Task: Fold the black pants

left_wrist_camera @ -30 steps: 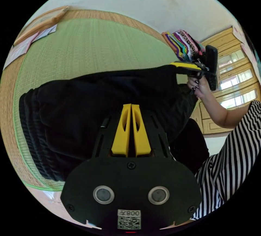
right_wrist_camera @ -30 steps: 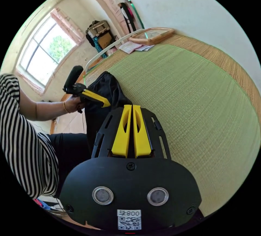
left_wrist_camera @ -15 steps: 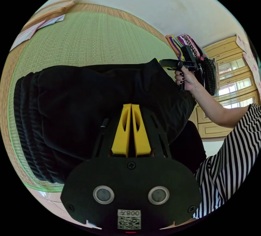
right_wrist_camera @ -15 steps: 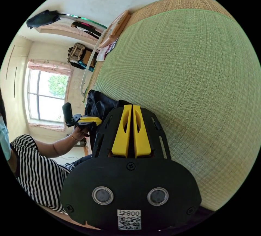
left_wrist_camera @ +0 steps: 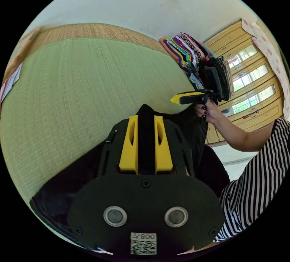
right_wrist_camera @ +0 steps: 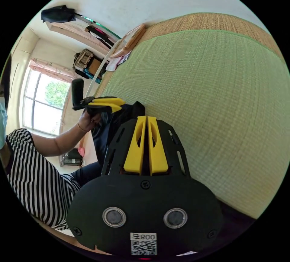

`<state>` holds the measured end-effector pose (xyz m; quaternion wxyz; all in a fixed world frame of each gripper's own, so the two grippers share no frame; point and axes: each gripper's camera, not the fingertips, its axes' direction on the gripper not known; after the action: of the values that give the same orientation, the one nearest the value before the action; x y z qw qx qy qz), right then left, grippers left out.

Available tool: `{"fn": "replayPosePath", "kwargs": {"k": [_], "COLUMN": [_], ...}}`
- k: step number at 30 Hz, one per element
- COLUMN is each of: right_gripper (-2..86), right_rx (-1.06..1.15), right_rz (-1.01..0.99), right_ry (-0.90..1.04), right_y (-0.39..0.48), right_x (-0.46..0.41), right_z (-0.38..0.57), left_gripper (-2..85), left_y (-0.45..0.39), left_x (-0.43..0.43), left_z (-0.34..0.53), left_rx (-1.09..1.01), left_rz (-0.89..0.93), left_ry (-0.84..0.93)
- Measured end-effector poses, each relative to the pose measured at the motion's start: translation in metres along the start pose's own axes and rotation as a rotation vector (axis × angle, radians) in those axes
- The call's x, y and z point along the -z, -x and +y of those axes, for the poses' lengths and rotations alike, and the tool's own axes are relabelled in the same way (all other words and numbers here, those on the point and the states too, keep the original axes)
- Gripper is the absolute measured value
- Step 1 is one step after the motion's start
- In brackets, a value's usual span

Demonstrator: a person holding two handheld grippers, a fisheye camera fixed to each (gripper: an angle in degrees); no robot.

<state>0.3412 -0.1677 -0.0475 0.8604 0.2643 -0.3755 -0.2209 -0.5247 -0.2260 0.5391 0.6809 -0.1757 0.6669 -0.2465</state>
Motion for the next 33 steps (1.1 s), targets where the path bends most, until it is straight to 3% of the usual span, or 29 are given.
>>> {"fn": "replayPosePath", "kwargs": {"k": [4,12,21,27,33], "right_gripper": [2.9,6.3,2.4,4.9,6.6], "right_rx": [0.008,0.198,0.284,0.221,0.303], "right_rz": [0.088,0.25,0.247,0.189,0.26], "right_ry": [0.034,0.139,0.203,0.097,0.188], "right_y": [0.002,0.03,0.058,0.053,0.063], "right_x": [0.004,0.003,-0.001,0.015,-0.003], "right_z": [0.019,0.041,0.065,0.057,0.047], "left_gripper": [5.1,2.1,1.1,0.8,0.7], "left_y": [-0.001,-0.032,-0.052,-0.051,-0.053], "left_x": [-0.024,0.018,0.03,0.035,0.041], "left_z": [-0.02,0.007,0.032,0.041,0.047], "left_rx": [-0.042,-0.156,-0.184,-0.167,-0.185], "left_rz": [-0.001,0.051,0.018,0.03,0.01], "left_ry": [0.147,-0.03,-0.028,-0.02,-0.011]}}
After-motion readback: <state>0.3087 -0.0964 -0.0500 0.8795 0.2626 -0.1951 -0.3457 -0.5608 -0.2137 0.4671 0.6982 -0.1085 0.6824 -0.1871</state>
